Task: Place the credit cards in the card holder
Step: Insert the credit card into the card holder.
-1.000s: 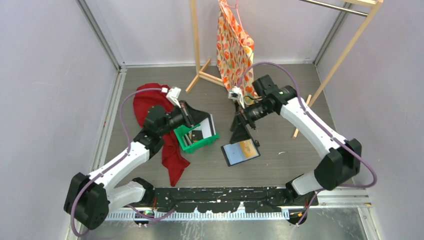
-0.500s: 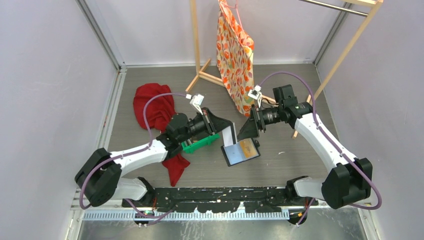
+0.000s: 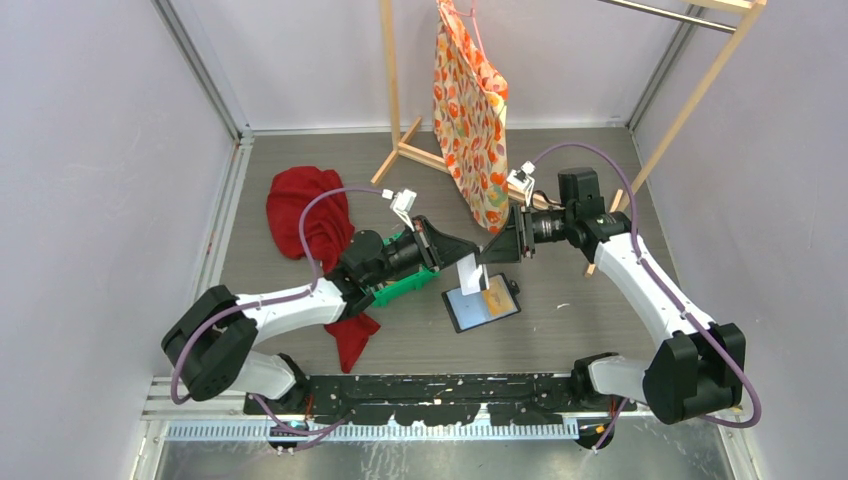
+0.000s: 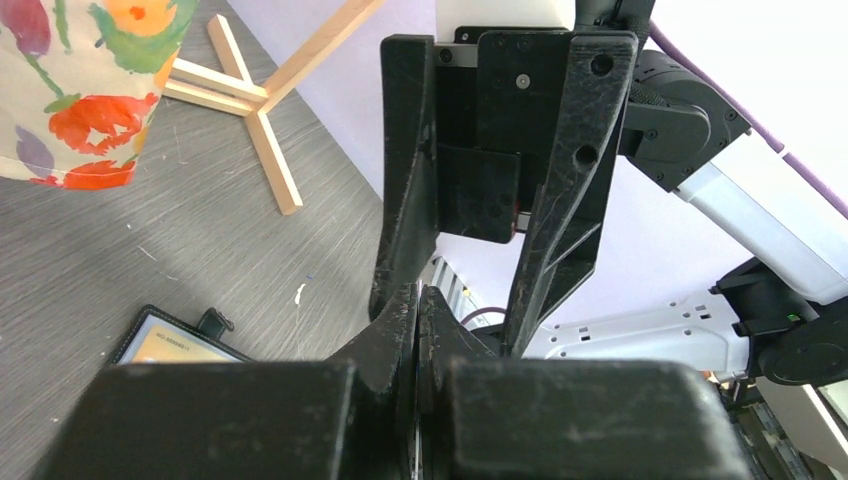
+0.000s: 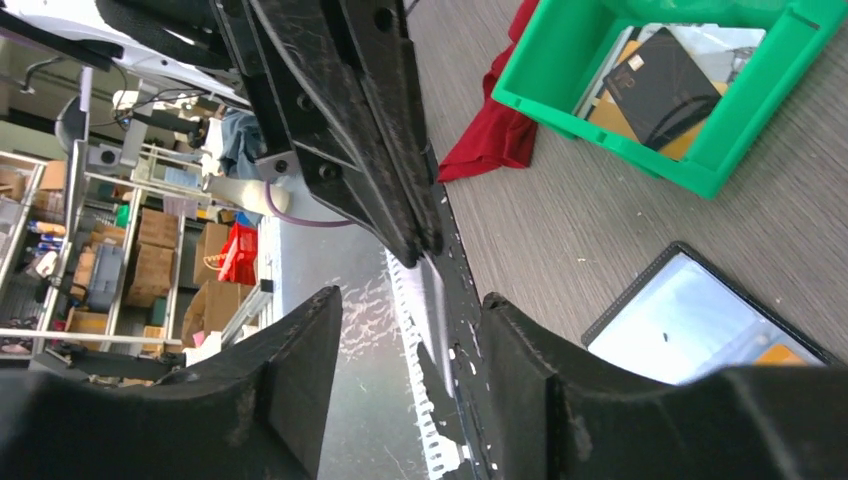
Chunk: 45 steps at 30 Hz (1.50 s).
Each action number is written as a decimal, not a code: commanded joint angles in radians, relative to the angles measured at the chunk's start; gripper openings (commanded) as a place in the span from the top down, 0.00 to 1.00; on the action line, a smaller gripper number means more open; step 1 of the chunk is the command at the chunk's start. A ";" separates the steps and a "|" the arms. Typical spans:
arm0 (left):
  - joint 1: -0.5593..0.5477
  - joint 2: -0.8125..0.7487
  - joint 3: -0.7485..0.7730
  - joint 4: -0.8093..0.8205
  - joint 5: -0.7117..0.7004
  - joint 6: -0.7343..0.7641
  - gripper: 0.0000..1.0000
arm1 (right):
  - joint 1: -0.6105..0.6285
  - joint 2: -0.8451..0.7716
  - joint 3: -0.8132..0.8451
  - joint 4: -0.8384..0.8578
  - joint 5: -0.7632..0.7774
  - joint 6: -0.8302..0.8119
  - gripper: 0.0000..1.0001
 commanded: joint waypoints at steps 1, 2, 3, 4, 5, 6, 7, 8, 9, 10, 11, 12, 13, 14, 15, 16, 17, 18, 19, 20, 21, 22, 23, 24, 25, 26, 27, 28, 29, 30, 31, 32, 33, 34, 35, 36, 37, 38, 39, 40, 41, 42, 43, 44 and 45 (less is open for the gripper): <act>-0.007 0.019 0.039 0.114 0.014 -0.020 1.00 | -0.002 -0.014 0.008 0.082 -0.079 0.052 0.47; -0.007 0.020 0.037 0.115 0.013 -0.020 1.00 | -0.002 -0.014 0.007 0.083 -0.086 0.052 0.49; -0.007 0.020 0.037 0.116 0.012 -0.020 1.00 | -0.002 -0.014 0.005 0.084 -0.091 0.051 0.52; -0.007 0.021 0.037 0.117 0.012 -0.020 1.00 | -0.002 -0.015 0.002 0.087 -0.092 0.050 0.58; -0.007 0.022 0.037 0.116 0.012 -0.020 1.00 | -0.002 -0.016 -0.002 0.089 -0.095 0.051 0.61; -0.007 0.023 0.037 0.118 0.010 -0.020 1.00 | -0.002 -0.017 -0.003 0.090 -0.097 0.049 0.62; -0.007 0.025 0.037 0.121 0.013 -0.021 1.00 | -0.002 -0.017 -0.008 0.095 -0.097 0.049 0.64; -0.007 0.026 0.037 0.124 0.013 -0.022 1.00 | -0.002 -0.015 -0.010 0.098 -0.098 0.049 0.66; -0.007 0.028 0.038 0.126 0.013 -0.024 1.00 | -0.002 -0.014 -0.013 0.102 -0.098 0.047 0.69; -0.007 0.029 0.038 0.128 0.016 -0.026 1.00 | -0.002 -0.012 -0.016 0.105 -0.098 0.047 0.73; -0.007 0.029 0.038 0.129 0.017 -0.027 1.00 | -0.002 -0.009 -0.016 0.108 -0.099 0.047 0.78; -0.007 0.031 0.037 0.130 0.018 -0.029 1.00 | -0.002 -0.010 -0.017 0.109 -0.100 0.045 0.82; -0.007 0.031 0.036 0.132 0.017 -0.032 1.00 | -0.002 -0.009 -0.018 0.108 -0.104 0.038 0.86; -0.007 0.031 0.034 0.133 0.015 -0.033 1.00 | -0.002 -0.008 -0.020 0.108 -0.105 0.033 0.89; -0.007 0.030 0.032 0.133 0.011 -0.033 0.99 | -0.002 -0.009 -0.021 0.109 -0.107 0.030 0.92; -0.007 0.026 0.030 0.133 0.003 -0.034 0.96 | -0.003 -0.008 -0.022 0.108 -0.111 0.021 0.96; -0.007 0.022 0.024 0.130 -0.009 -0.032 0.89 | -0.004 -0.007 -0.024 0.104 -0.117 0.012 0.99; -0.007 0.010 0.018 0.121 -0.024 -0.028 0.82 | -0.003 -0.010 -0.023 0.087 -0.118 -0.007 0.99; -0.006 -0.012 0.013 0.094 -0.043 -0.017 0.75 | -0.005 -0.011 -0.019 0.061 -0.120 -0.040 0.99; -0.005 -0.028 0.006 0.059 -0.061 -0.002 0.69 | -0.009 -0.012 -0.008 -0.003 -0.115 -0.104 0.99; -0.002 -0.072 -0.002 0.016 -0.077 0.020 0.65 | -0.019 -0.014 0.010 -0.106 -0.094 -0.215 0.99; 0.003 -0.110 -0.009 -0.041 -0.092 0.045 0.61 | -0.022 -0.016 0.036 -0.231 -0.057 -0.341 0.99; 0.008 -0.158 -0.016 -0.106 -0.108 0.076 0.58 | -0.023 -0.019 0.060 -0.363 0.006 -0.494 0.99; 0.013 -0.208 -0.018 -0.201 -0.126 0.117 0.53 | -0.024 -0.021 0.073 -0.441 0.066 -0.599 0.99; 0.015 -0.261 -0.020 -0.307 -0.151 0.159 0.48 | -0.024 -0.023 0.072 -0.480 0.125 -0.653 0.99; 0.017 -0.314 -0.025 -0.401 -0.177 0.207 0.41 | -0.024 -0.027 0.052 -0.492 0.188 -0.684 0.99; 0.018 -0.359 -0.038 -0.474 -0.202 0.225 0.34 | -0.024 -0.028 0.035 -0.492 0.208 -0.702 0.99; 0.019 -0.403 -0.062 -0.519 -0.227 0.237 0.26 | -0.024 -0.030 0.008 -0.481 0.232 -0.715 0.99; 0.020 -0.442 -0.091 -0.548 -0.249 0.228 0.16 | -0.024 -0.036 -0.030 -0.450 0.247 -0.708 0.99; 0.020 -0.475 -0.130 -0.553 -0.264 0.219 0.08 | -0.024 -0.043 -0.070 -0.398 0.264 -0.686 0.99; 0.021 -0.504 -0.168 -0.541 -0.266 0.187 0.01 | -0.023 -0.052 -0.107 -0.338 0.282 -0.648 0.99; 0.022 -0.522 -0.204 -0.517 -0.263 0.160 0.00 | -0.023 -0.053 -0.133 -0.286 0.299 -0.615 0.99; 0.022 -0.534 -0.240 -0.485 -0.247 0.139 0.00 | -0.023 -0.045 -0.143 -0.246 0.324 -0.567 0.99; 0.022 -0.535 -0.267 -0.441 -0.225 0.121 0.01 | -0.023 -0.031 -0.150 -0.204 0.339 -0.516 0.99; 0.021 -0.528 -0.291 -0.397 -0.208 0.109 0.05 | -0.024 -0.018 -0.166 -0.149 0.352 -0.468 0.99; 0.020 -0.512 -0.306 -0.359 -0.189 0.097 0.09 | -0.023 -0.003 -0.177 -0.094 0.364 -0.414 0.99; 0.017 -0.495 -0.315 -0.332 -0.175 0.088 0.15 | -0.022 0.011 -0.177 -0.072 0.372 -0.388 0.99; 0.009 -0.476 -0.316 -0.323 -0.171 0.085 0.17 | -0.024 0.025 -0.177 -0.042 0.391 -0.356 0.99; -0.004 -0.456 -0.316 -0.317 -0.176 0.088 0.18 | -0.024 0.038 -0.177 -0.006 0.400 -0.323 0.99; -0.021 -0.440 -0.318 -0.308 -0.191 0.095 0.19 | -0.024 0.048 -0.180 0.024 0.411 -0.294 0.99; -0.038 -0.425 -0.323 -0.301 -0.207 0.100 0.20 | -0.024 0.060 -0.183 0.047 0.424 -0.260 0.99; -0.053 -0.408 -0.333 -0.282 -0.224 0.100 0.21 | -0.024 0.073 -0.187 0.092 0.430 -0.222 0.99; -0.064 -0.391 -0.338 -0.261 -0.239 0.101 0.21 | -0.024 0.087 -0.190 0.128 0.424 -0.184 0.99; -0.074 -0.374 -0.347 -0.240 -0.248 0.101 0.22 | -0.027 0.101 -0.194 0.161 0.405 -0.146 0.99; -0.080 -0.357 -0.356 -0.216 -0.257 0.100 0.23 | -0.025 0.111 -0.196 0.185 0.388 -0.097 0.99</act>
